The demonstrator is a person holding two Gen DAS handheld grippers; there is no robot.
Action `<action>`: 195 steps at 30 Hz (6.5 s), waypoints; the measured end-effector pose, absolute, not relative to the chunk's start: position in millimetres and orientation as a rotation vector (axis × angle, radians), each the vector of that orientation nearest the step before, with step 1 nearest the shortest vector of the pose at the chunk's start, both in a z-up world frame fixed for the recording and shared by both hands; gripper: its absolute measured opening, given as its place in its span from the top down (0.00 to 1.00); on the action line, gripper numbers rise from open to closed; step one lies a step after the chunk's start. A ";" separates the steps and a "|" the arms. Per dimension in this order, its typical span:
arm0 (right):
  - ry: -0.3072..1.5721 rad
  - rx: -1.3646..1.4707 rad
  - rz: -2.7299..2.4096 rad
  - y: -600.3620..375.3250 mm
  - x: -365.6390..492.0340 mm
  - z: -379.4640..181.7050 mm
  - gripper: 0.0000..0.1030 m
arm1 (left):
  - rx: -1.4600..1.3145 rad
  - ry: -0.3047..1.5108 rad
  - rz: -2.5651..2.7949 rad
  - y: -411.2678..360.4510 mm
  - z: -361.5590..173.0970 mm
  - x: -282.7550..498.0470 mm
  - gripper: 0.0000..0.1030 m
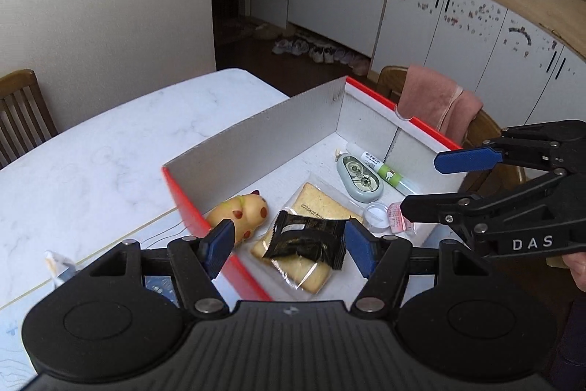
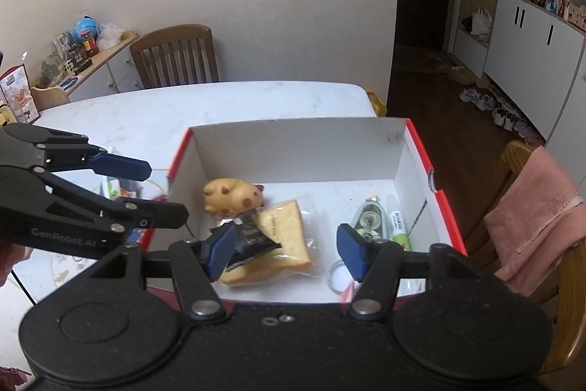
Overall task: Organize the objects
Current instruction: 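Withdraw both grippers from the box toward the remaining table items, then grasp the white plush toy with the left gripper while the right gripper grasps the tissue packet, then carry the plush toy and tissue packet with both grippers into the shoebox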
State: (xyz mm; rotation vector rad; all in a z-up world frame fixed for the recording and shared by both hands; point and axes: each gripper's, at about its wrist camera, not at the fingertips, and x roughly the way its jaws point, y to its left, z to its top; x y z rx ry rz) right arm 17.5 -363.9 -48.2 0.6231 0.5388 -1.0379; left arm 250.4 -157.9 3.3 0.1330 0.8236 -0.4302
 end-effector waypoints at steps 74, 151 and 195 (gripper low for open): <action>0.726 0.634 -0.969 -315.0 321.2 -91.5 0.04 | 0.072 0.797 -0.284 141.6 -112.5 214.1 0.10; 0.521 0.704 -1.017 -343.0 194.1 -11.9 0.78 | -0.040 0.668 -0.398 63.6 -1.1 196.4 0.51; 0.543 0.768 -1.217 -391.8 -26.7 -80.2 0.78 | 0.260 0.725 -0.532 -212.9 -15.7 301.2 0.51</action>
